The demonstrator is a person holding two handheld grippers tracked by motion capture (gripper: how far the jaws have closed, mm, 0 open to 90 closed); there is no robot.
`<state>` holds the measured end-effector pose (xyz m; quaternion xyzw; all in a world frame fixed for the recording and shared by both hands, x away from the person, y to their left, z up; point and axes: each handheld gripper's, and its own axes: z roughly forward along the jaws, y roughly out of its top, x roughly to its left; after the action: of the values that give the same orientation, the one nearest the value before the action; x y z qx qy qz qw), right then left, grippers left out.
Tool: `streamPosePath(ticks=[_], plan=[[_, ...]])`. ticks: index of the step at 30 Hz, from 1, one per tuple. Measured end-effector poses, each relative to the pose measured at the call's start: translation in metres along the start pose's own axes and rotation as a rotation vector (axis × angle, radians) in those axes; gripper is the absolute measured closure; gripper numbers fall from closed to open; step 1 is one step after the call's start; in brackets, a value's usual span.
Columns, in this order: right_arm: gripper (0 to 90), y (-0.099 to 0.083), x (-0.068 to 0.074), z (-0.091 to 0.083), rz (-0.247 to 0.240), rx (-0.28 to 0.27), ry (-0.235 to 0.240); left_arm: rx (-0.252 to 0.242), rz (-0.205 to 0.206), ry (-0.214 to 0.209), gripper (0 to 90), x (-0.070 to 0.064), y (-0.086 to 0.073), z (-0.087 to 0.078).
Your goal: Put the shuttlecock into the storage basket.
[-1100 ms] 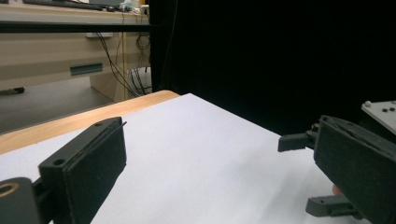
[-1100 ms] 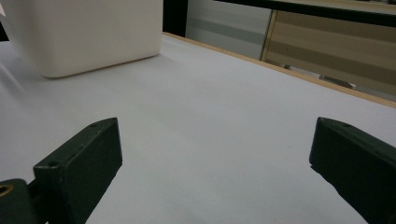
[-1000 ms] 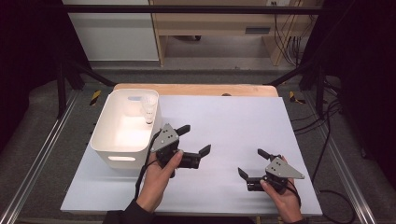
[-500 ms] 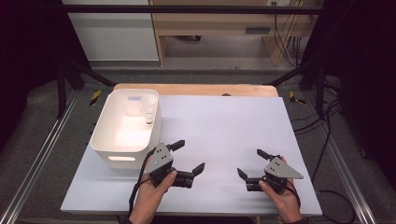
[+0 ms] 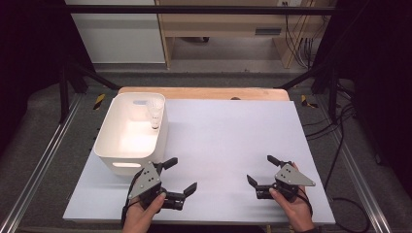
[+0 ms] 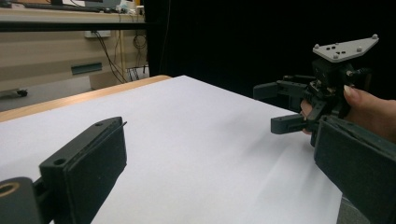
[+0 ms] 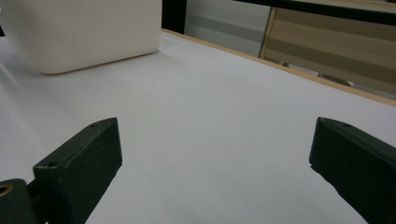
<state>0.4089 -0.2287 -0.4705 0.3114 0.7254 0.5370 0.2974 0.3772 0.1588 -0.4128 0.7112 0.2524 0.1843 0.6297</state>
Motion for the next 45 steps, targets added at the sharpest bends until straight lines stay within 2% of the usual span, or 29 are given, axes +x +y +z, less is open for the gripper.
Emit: streamPosePath(ticks=[1, 7, 13, 16, 23, 30, 36, 39, 45], plan=[[2.6, 0.0, 0.0, 0.0, 0.0, 0.0, 0.0, 0.0, 0.0, 0.0, 2.2, 0.0, 0.0, 0.0], [2.6, 0.0, 0.0, 0.0, -0.003, 0.003, -0.003, -0.01, 0.0, 0.026, 2.3, 0.01, -0.008, -0.024], [2.6, 0.0, 0.0, 0.0, -0.002, 0.004, -0.003, -0.019, -0.001, 0.038, 2.3, 0.015, -0.013, -0.038], [2.6, 0.0, 0.0, 0.0, -0.003, 0.003, -0.003, -0.017, 0.008, 0.057, 2.3, 0.02, -0.016, -0.045], [2.6, -0.001, 0.0, 0.0, -0.002, 0.006, -0.005, -0.043, -0.005, 0.1, 2.3, 0.033, -0.021, -0.061], [2.6, -0.001, 0.0, 0.0, -0.003, 0.007, -0.005, -0.067, -0.027, 0.154, 2.3, 0.044, -0.027, -0.075], [2.6, -0.001, 0.0, 0.0, -0.004, 0.009, -0.004, -0.068, -0.024, 0.173, 2.3, 0.05, -0.03, -0.082], [2.5, -0.001, 0.0, 0.0, -0.005, 0.009, -0.005, -0.072, -0.034, 0.195, 2.3, 0.055, -0.034, -0.086], [2.6, -0.001, 0.001, 0.0, -0.009, 0.01, -0.005, -0.075, -0.027, 0.229, 2.3, 0.06, -0.038, -0.093]])
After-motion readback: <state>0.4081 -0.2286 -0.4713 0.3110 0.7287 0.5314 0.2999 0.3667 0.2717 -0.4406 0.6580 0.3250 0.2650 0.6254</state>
